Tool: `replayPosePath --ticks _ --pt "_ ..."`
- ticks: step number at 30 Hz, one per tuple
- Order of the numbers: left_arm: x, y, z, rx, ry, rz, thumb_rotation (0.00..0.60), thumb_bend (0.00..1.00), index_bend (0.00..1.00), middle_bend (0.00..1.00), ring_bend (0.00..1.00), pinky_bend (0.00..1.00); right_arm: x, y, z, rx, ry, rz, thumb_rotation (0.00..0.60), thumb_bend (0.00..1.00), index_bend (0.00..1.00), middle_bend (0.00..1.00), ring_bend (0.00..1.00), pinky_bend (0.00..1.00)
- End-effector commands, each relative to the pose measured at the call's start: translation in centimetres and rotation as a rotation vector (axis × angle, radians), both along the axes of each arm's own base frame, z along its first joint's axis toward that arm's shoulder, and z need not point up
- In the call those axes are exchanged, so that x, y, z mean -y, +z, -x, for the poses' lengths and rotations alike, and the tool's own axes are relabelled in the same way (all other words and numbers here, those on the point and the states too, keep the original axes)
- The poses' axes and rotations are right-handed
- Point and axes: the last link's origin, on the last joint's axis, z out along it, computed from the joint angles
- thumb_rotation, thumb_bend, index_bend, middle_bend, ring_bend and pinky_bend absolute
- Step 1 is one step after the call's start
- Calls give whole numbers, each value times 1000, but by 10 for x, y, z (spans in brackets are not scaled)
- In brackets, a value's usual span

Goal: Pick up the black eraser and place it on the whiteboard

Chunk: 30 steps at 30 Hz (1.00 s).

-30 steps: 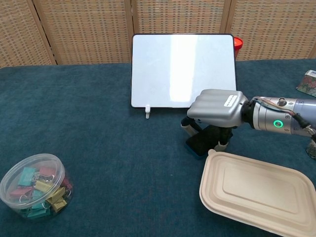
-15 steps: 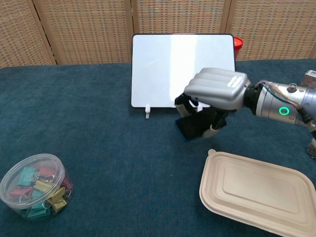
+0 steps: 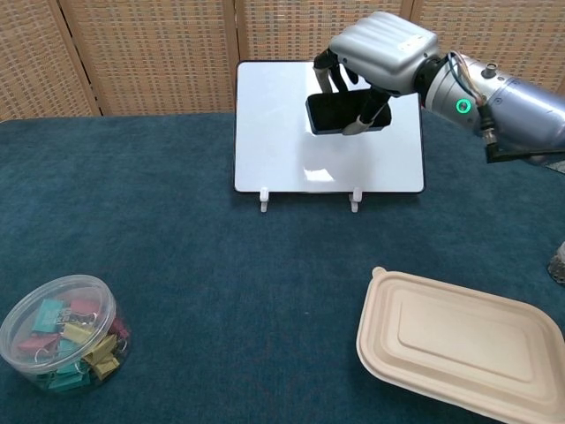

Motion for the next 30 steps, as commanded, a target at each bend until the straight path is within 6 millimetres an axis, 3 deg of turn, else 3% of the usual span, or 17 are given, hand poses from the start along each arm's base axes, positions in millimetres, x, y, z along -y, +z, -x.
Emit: replayPosePath --ticks 1,21,26,28,30 --pt "-2 0 2 1 9 3 600 0 0 0 0 0 9 -8 -9 13 -22 32 600 311 588 610 528 535" --pt "-12 -3 8 4 46 23 600 0 0 0 0 0 23 -39 -14 -80 -84 59 600 333 589 608 535 535" --pt "-13 -3 9 5 52 26 600 0 0 0 0 0 25 -41 -6 -75 -124 55 600 206 579 528 526 535" --pt "-14 -3 9 5 51 27 600 0 0 0 0 0 25 -43 -3 -80 -138 46 600 143 536 481 502 535" --pt "-13 -3 9 5 50 26 600 0 0 0 0 0 25 -44 -1 -70 -150 39 600 48 424 378 443 535"
